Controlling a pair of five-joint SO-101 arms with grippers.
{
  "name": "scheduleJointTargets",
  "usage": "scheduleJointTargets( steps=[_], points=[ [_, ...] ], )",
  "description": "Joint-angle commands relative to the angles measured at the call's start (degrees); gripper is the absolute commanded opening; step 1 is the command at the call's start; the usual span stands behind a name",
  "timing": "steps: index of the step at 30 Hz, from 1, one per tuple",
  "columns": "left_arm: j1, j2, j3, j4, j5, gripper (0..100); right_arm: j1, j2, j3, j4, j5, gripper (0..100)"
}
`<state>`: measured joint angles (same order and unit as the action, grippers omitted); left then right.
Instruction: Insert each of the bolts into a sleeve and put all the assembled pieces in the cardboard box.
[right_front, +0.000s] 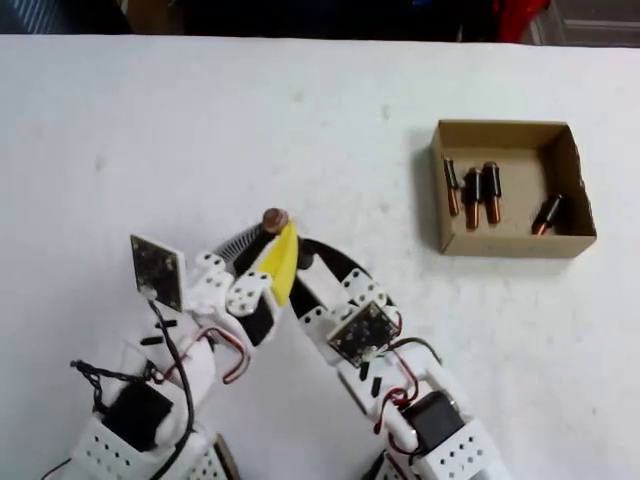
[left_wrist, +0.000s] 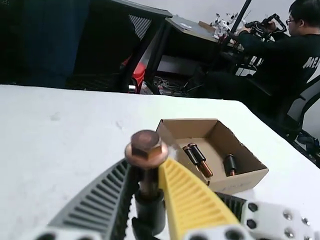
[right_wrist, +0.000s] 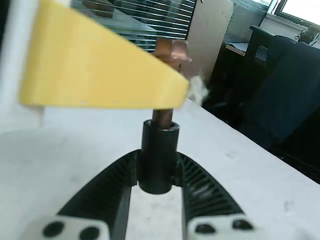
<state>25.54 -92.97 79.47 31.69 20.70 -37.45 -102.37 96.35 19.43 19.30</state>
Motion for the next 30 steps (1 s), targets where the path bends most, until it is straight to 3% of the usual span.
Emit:
scheduleJointTargets(
  steps=[1,8,14,21,30],
  points=[
    [-0.48,0.48,2.64,-0.88,0.44,2,0.04,-0.75,0.44,-1.19,-0.35,1.7],
    [-0.57,0.48,8.26,-9.85,0.0,2,0.13,-0.75,0.44,-1.19,-0.35,1.7],
    [-0.57,0.48,8.35,-9.76,-0.79,3,2.51,-0.66,0.44,-1.1,-0.53,1.7],
    [-0.57,0.48,9.58,-9.76,-2.55,19,2.77,-0.66,0.44,-1.1,-0.7,1.7],
    [-0.92,0.48,10.55,-9.93,-2.81,24,2.77,-0.57,0.44,-1.1,-0.62,1.7]
  ],
)
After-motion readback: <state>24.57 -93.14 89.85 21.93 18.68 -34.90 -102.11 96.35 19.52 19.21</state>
